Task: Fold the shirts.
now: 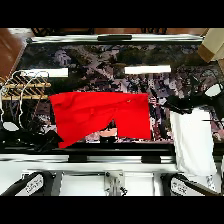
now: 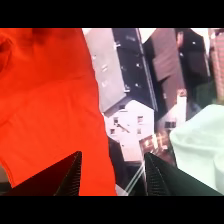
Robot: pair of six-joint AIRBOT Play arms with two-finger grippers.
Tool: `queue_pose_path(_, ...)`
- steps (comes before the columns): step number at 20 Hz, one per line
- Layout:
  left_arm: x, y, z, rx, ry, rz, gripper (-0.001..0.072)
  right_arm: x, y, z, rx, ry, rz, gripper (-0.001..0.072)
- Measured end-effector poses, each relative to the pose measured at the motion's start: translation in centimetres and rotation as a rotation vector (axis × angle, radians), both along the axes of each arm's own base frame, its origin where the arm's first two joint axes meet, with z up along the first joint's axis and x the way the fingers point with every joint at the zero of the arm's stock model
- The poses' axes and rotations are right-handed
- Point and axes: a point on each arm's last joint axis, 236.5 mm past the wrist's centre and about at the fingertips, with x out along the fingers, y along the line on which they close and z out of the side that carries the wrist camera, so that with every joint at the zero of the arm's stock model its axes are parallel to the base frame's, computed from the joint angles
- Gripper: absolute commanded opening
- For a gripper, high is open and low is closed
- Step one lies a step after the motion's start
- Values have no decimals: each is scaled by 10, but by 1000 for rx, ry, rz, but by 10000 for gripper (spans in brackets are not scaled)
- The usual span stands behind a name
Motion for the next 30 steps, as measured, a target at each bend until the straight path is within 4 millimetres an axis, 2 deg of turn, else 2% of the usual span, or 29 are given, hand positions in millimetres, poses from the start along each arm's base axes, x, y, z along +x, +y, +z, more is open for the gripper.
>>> queue_pose_path(2, 7, -10, -2, -24, -21, 22, 593, 1, 6, -9, 35, 21, 2, 499)
queue_pose_path(3, 13, -15, -3, -37, -34, 37, 561, 3, 10, -12, 56, 27, 3, 499)
queue_pose_path(4, 17, -18, -5, -39, -45, 46, 371, 4, 14, -15, 76, 33, 4, 499)
queue_pose_path(5, 22, -18, -9, -31, -55, 57, 135, 5, 16, -18, 88, 38, 4, 499)
queue_pose_path(6, 25, -17, -13, -21, -62, 65, 33, 7, 19, -22, 91, 42, 10, 499)
queue_pose_path(11, 43, -15, -9, -9, -108, 70, 32, 16, 43, -49, 71, 52, 62, 499)
queue_pose_path(15, 56, -17, 4, -22, -141, 57, 32, 35, 48, -69, 51, 12, 42, 499)
queue_pose_path(18, 57, -18, 8, -29, -149, 39, 31, 48, 54, -77, 48, -23, 26, 499)
queue_pose_path(22, 58, -19, 10, -32, -155, 29, 32, 56, 75, -87, 59, -43, 45, 493)
queue_pose_path(23, 59, -19, 10, -32, -158, 26, 32, 57, 80, -90, 62, -42, 49, 408)
queue_pose_path(24, 60, -19, 11, -30, -168, 15, 32, 56, 85, -93, 61, -39, 58, 166)
queue_pose_path(25, 63, -18, 14, -27, -184, 2, 31, 54, 89, -97, 63, -27, 62, 69)
queue_pose_path(28, 86, -9, 36, -14, -269, -37, 29, 49, 98, -88, 60, -18, 134, 70)
queue_pose_path(29, 97, -5, 52, -10, -313, -61, 30, 52, 102, -73, 66, -42, 171, 70)
queue_pose_path(30, 112, 0, 76, 3, -383, -95, 29, 59, 105, -49, 63, -97, 209, 69)
